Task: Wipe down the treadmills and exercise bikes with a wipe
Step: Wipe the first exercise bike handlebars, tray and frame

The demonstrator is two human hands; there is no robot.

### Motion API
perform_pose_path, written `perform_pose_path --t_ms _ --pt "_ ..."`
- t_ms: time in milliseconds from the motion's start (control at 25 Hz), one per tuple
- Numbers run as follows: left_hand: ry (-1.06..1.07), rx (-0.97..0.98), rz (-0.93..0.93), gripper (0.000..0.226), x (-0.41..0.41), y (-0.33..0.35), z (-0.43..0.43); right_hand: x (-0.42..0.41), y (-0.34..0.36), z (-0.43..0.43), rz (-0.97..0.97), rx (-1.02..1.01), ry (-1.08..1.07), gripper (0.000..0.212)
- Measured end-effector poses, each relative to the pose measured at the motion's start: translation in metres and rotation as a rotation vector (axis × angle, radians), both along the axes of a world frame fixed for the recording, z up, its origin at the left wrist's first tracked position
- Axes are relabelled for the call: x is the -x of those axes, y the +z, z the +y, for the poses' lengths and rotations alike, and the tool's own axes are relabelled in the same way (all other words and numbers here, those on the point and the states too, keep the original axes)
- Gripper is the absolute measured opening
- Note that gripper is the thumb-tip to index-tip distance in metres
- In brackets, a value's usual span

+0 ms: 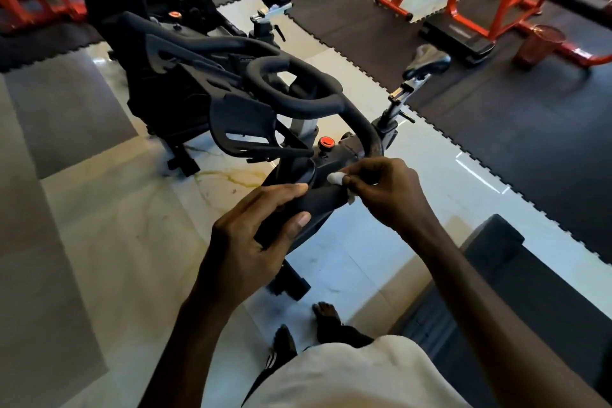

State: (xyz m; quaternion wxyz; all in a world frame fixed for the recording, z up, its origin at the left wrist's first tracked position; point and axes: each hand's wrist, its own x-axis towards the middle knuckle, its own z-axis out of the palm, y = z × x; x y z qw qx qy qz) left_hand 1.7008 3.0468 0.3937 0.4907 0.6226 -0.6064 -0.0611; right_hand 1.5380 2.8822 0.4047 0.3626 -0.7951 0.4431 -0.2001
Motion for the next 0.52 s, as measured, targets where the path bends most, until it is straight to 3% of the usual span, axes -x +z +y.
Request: perform_pose_path --t_ms 160,400,520 --pt "0.048 0.050 0.018 0.032 0.002 -0.003 -0.001 0.003 0.003 0.011 -0.060 -0.098 -0.008 0.009" --pt "0.030 0.058 0.089 0.029 0.000 -0.005 0.001 0.000 0.012 0.056 -0.421 -0.284 0.026 0.017" --pt "0.041 0.057 0.103 0.029 -0.001 -0.006 0.004 0.002 0.008 0.059 -0.382 -0.225 -0.009 0.013"
